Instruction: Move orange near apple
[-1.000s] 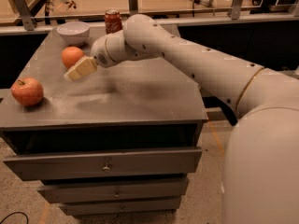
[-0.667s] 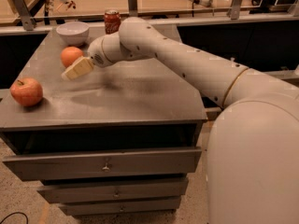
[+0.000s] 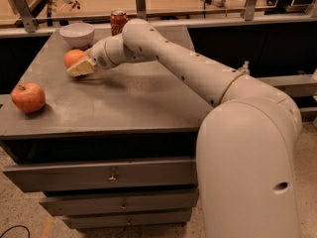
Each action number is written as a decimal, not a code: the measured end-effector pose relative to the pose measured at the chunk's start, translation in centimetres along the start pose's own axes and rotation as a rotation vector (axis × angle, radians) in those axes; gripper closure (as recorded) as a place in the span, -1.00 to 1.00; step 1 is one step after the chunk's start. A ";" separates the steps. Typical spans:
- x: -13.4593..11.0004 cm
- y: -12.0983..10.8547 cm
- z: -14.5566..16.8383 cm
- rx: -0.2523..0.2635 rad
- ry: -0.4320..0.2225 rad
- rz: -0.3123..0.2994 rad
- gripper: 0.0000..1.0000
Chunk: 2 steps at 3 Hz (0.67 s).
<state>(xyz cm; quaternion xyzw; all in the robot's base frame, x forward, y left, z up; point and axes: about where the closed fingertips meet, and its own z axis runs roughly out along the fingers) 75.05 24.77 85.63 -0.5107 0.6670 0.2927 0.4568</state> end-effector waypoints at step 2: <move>-0.8 0.7 -0.3 -0.059 -0.001 -0.027 0.76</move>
Offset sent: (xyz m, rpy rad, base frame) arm -0.0221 -0.0112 0.0291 0.0023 -0.0060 0.1082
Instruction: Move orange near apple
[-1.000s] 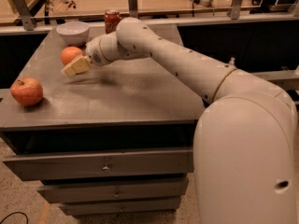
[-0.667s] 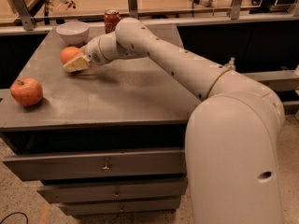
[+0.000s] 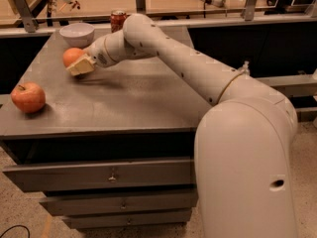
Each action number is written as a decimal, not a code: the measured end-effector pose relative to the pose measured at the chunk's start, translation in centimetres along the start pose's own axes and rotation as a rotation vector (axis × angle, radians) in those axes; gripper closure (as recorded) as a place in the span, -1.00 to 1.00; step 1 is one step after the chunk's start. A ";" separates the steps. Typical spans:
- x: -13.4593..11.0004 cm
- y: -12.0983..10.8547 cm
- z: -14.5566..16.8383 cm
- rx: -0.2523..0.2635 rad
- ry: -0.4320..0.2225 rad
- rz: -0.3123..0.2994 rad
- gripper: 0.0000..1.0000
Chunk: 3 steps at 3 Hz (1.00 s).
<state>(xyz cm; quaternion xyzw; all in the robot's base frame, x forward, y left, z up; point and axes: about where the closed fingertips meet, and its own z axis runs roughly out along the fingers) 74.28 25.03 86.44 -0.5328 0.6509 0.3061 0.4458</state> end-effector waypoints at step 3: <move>-1.8 10.6 -6.5 -0.136 0.046 0.021 1.00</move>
Offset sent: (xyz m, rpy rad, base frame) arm -0.1285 -0.0481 0.0454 -0.0689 0.0801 0.0996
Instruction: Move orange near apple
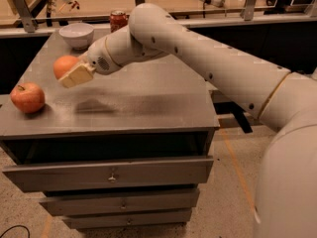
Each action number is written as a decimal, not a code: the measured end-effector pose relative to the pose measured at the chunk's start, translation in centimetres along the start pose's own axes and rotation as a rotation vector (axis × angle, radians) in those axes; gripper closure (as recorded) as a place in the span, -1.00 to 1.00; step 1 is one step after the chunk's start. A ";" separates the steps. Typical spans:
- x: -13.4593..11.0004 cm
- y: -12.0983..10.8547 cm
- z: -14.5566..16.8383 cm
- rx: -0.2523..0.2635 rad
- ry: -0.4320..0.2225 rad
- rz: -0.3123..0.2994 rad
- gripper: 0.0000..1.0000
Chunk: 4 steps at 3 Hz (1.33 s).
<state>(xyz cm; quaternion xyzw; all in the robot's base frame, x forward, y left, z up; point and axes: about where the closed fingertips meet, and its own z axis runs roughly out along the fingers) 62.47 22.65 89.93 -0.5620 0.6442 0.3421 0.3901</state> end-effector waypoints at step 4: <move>2.7 5.9 3.3 -0.079 0.013 0.081 -0.31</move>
Offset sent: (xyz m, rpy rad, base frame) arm -0.0544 0.0273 -0.0305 0.0161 0.1075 0.0415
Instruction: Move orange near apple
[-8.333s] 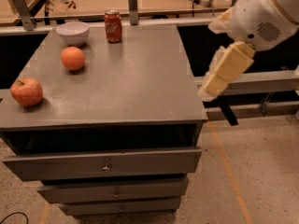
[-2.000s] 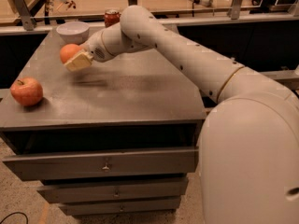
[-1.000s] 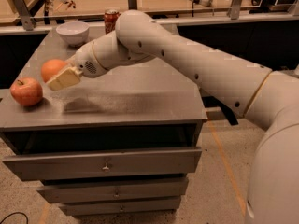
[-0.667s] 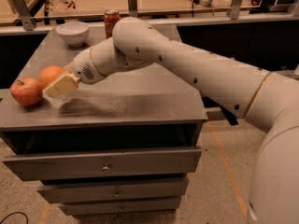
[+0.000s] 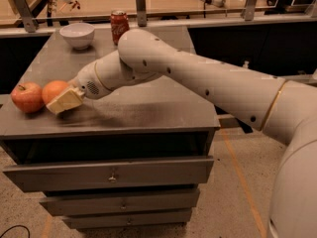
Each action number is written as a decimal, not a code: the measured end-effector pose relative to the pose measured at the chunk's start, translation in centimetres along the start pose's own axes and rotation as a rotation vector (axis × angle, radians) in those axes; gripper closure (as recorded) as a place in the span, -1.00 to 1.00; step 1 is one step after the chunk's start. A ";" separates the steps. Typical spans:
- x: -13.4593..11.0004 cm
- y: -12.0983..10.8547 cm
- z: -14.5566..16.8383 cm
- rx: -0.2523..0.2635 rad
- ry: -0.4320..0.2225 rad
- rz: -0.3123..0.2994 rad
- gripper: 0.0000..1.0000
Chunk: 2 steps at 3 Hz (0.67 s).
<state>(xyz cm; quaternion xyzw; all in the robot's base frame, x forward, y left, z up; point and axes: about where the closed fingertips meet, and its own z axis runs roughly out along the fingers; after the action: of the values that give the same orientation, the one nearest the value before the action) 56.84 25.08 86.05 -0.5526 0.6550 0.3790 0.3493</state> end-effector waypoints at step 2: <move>0.4 -0.2 0.3 0.038 0.015 -0.013 -1.00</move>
Offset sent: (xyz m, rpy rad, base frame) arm 0.0063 -0.0025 -0.0055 -0.0306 -0.0473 -0.0487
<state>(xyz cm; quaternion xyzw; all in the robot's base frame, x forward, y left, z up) 57.02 25.18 85.56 -0.5528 0.6612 0.3602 0.3571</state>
